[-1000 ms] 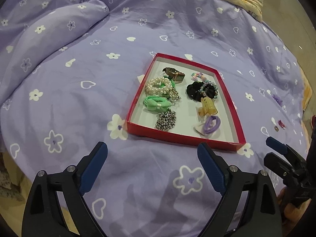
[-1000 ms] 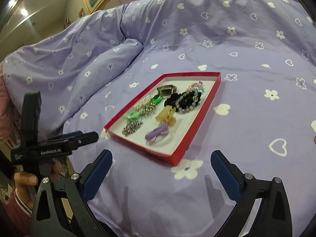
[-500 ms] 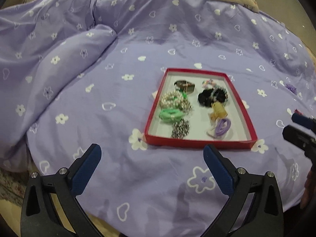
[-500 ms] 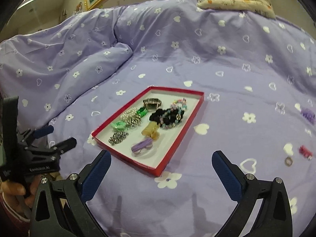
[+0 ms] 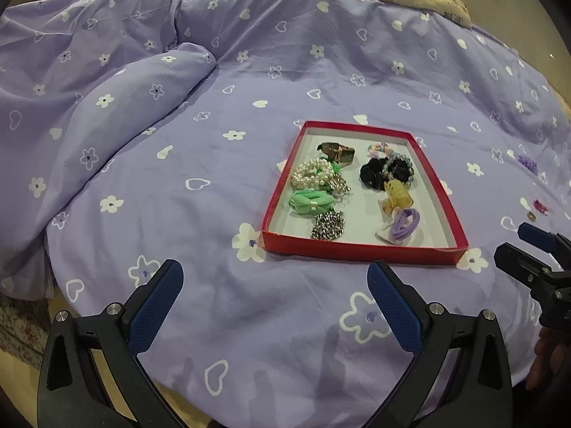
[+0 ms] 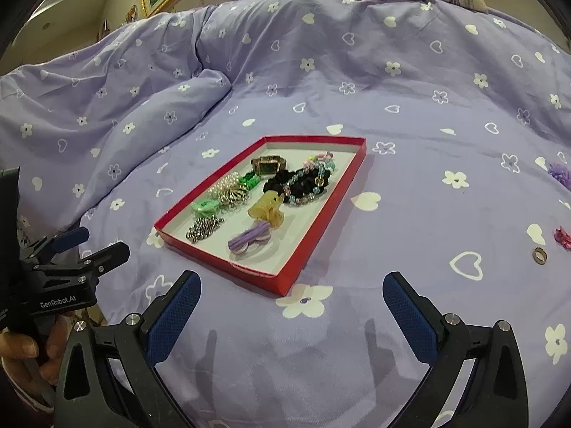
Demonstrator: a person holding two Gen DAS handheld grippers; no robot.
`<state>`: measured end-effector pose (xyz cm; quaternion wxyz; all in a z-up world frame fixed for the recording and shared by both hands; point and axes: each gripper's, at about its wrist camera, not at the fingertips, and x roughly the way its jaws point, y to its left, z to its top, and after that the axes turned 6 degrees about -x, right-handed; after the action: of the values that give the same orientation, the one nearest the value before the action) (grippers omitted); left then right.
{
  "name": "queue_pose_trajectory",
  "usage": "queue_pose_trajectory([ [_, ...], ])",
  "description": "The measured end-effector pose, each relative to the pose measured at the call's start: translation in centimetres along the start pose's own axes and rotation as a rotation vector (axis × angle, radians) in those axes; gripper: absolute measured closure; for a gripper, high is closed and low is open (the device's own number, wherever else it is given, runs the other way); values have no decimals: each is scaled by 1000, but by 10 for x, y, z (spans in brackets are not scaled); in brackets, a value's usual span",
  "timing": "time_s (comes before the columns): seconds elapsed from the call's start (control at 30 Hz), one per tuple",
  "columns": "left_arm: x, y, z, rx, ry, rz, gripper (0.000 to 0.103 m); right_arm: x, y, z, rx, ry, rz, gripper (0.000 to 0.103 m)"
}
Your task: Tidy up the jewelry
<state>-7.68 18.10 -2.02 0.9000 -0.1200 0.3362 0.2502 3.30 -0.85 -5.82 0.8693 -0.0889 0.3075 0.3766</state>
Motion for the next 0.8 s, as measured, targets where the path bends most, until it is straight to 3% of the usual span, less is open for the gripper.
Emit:
queue_pose_trajectory([
  [0.8,-13,-4,-1,17,-13,-9,0,-3,8,3,-24,-1,2,0],
])
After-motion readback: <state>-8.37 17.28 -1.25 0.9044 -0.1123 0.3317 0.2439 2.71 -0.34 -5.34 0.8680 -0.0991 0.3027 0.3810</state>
